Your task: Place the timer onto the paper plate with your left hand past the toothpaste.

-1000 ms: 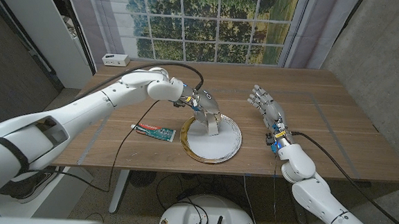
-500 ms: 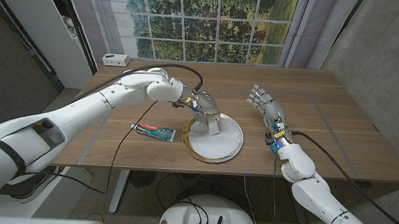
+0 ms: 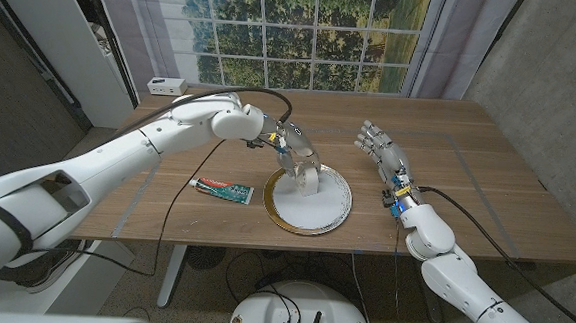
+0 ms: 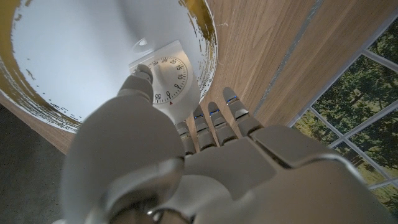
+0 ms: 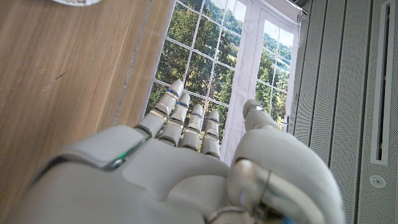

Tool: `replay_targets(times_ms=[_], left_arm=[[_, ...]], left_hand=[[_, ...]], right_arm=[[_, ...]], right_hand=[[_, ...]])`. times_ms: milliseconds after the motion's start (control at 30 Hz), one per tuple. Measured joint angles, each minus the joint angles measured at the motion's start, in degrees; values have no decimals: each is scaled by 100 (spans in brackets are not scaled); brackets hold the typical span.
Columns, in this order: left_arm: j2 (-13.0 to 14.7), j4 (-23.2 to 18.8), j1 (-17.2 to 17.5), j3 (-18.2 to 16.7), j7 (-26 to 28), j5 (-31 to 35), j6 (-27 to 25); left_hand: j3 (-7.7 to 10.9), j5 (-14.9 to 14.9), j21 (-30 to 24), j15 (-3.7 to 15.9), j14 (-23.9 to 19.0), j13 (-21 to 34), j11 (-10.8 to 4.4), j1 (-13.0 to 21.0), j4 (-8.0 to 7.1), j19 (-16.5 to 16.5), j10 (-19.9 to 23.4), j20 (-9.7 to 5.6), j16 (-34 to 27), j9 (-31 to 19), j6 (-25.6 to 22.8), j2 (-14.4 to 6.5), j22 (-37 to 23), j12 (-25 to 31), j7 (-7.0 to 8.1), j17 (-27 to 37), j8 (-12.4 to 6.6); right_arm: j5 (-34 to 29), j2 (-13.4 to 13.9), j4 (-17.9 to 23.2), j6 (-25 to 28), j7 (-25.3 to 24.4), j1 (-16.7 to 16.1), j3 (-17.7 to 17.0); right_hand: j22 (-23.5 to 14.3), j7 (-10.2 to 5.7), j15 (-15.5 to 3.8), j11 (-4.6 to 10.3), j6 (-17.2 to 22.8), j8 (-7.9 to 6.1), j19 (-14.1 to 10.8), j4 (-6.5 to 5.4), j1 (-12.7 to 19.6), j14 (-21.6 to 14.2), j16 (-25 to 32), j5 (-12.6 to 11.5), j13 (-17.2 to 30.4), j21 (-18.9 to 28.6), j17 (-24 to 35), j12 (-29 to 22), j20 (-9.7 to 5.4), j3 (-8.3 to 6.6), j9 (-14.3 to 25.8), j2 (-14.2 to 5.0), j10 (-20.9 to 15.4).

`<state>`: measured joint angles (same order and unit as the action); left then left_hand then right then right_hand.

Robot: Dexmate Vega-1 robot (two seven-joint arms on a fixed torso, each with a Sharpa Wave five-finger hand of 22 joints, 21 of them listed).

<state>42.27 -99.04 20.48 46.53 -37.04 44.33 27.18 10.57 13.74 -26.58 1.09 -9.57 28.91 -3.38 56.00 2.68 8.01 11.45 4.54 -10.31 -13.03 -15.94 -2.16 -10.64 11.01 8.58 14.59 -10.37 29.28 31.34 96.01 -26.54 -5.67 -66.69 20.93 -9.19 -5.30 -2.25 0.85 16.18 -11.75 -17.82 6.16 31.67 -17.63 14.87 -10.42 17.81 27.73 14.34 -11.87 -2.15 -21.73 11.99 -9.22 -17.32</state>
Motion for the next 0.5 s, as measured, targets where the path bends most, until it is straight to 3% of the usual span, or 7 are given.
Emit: replay_targets(times_ms=[233,500], left_arm=[[128,-164,90,-227,-4,-295,-180],[348,-312,293,-614,197,-961,-287]], left_hand=[[-150,0,61,-69,69,-81,-41,-156,-69,-75,-124,-74,0,26,206,80,25,-21,-51,-103,21],[-267,0,105,16,46,-142,-96,-314,-141,-41,-69,-108,-51,53,236,146,25,46,-20,-156,-4]], right_arm=[[4,28,30,69,24,57,10],[14,37,33,167,72,182,51]], right_hand=[[0,0,0,0,0,0,0,0,-23,0,0,0,0,-51,0,0,0,0,0,-23,0],[0,0,0,0,0,0,0,0,-23,0,0,0,-27,-50,-3,0,0,0,0,-23,1]])
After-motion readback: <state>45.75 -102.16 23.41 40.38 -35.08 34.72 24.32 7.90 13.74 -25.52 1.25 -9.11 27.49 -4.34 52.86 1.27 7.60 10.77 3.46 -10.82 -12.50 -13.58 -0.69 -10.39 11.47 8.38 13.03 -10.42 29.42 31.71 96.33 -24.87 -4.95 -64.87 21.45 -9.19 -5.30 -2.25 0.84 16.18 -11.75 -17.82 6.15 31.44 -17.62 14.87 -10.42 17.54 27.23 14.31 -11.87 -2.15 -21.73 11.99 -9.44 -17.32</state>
